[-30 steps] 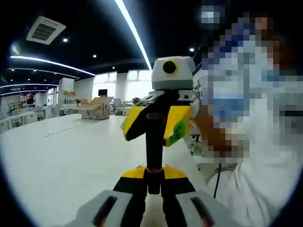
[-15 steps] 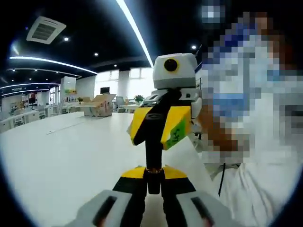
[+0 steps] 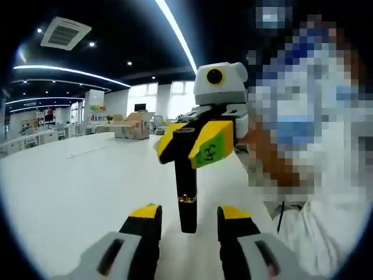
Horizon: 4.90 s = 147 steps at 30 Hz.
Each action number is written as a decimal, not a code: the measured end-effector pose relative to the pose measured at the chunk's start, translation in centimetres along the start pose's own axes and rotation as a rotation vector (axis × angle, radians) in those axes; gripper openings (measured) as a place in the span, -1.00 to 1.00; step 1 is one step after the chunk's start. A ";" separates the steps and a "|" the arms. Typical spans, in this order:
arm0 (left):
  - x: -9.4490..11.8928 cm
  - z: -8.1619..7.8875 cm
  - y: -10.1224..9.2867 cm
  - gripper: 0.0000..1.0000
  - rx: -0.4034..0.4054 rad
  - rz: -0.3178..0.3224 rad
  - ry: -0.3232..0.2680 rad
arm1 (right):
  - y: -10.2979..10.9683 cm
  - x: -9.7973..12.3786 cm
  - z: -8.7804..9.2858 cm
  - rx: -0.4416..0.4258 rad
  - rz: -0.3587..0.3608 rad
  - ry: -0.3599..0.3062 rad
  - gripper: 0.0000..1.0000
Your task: Unscrew the lipstick cap, remove the lipstick, and put the cap back on the lipstick
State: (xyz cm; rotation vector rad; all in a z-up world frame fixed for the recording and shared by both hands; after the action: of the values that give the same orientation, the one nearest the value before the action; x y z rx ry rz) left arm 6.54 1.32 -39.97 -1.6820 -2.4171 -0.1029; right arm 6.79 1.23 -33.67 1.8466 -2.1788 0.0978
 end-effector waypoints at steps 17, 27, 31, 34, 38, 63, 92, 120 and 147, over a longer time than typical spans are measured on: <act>1.4 -0.4 3.9 0.07 0.113 -0.173 -0.053 | -7.3 -1.2 -2.4 0.141 0.030 -0.026 -0.79; 1.9 -0.8 5.1 0.19 0.122 -0.261 -0.084 | -11.8 -1.5 -1.7 0.126 0.163 -0.061 -0.79; 2.2 -1.0 6.0 0.18 0.137 -0.284 -0.102 | -13.5 -1.7 -1.2 0.117 0.241 -0.064 -0.79; 2.3 -1.0 6.3 0.18 0.152 -0.286 -0.109 | -14.1 -2.0 -1.0 0.121 0.252 -0.062 -0.79; 2.2 -0.9 6.0 0.18 0.150 -0.283 -0.104 | -14.1 -2.5 -0.8 0.140 0.225 -0.050 -0.79; 2.0 -0.6 5.9 0.19 0.144 -0.276 -0.085 | -14.3 -2.1 -1.3 0.084 0.253 -0.069 -0.40; 9.7 -8.0 5.2 0.29 0.029 -0.388 -0.158 | -2.8 8.9 -2.9 0.117 0.355 -0.154 -0.04; 13.9 -9.1 3.4 0.30 0.064 -0.447 -0.195 | 1.2 12.2 -1.6 0.065 0.446 -0.202 0.00; 13.6 -9.2 3.2 0.33 0.055 -0.443 -0.202 | 1.1 12.2 -1.5 0.094 0.449 -0.180 0.02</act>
State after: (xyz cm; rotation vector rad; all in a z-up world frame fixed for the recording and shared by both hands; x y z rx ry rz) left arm 6.08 13.41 -28.48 -1.1563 -2.8754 0.0745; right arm 4.22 -9.90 -28.91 1.4225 -2.7247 0.1302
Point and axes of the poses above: the point that each gripper's makers call its tool centre point, and the gripper's own axes: x roughly backward along the fingers, y roughly to its left, z roughly out of its underside, the point moved 2 cm from there along x, roughly backward along the fingers, and after that the axes turned 5 degrees about -z, right-handed, at the moved point
